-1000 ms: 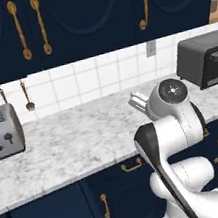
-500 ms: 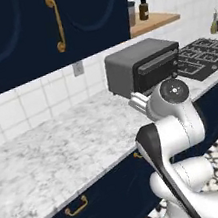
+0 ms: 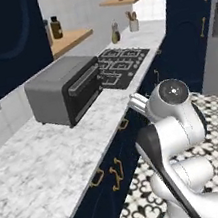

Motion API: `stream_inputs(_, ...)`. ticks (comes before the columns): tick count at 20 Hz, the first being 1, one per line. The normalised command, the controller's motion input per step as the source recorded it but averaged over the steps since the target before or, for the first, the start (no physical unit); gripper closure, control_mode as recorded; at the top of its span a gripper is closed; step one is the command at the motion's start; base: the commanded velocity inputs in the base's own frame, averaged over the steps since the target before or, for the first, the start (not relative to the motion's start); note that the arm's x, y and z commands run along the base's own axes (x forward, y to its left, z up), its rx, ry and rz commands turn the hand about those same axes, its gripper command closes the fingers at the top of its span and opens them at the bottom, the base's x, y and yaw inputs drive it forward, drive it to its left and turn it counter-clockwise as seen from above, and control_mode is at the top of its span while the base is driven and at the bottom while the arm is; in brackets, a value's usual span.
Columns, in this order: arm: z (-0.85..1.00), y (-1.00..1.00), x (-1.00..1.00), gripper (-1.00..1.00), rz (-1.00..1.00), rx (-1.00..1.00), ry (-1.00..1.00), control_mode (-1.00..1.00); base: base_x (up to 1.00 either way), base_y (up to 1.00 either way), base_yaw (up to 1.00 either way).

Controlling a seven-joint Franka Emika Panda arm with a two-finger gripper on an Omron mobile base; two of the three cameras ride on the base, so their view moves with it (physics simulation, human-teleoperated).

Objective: Take a straw from the drawer in front and place it inside the glass cup on the dining counter.

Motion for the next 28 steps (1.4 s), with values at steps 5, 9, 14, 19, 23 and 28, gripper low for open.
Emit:
stream_inputs(5, 0.0, 0.0, 0.0, 1.0, 0.0, 0.0, 0.0, 1.0, 0.05, -0.18, -0.8)
stream_inputs(9, 0.0, 0.0, 0.0, 1.0, 0.0, 0.0, 0.0, 1.0, 0.16, -0.18, -0.81)
stream_inputs(14, 0.0, 0.0, 0.0, 1.0, 0.0, 0.0, 0.0, 1.0, 0.12, -0.19, -0.78)
stream_inputs(19, 0.0, 0.0, 0.0, 1.0, 0.0, 0.0, 0.0, 1.0, 0.34, -0.17, -0.75)
stream_inputs(23, 0.0, 0.0, 0.0, 1.0, 0.0, 0.0, 0.0, 1.0, 0.72, -0.15, -0.68)
stream_inputs(28, 0.0, 0.0, 0.0, 1.0, 0.0, 0.0, 0.0, 1.0, 0.74, -0.09, -0.68)
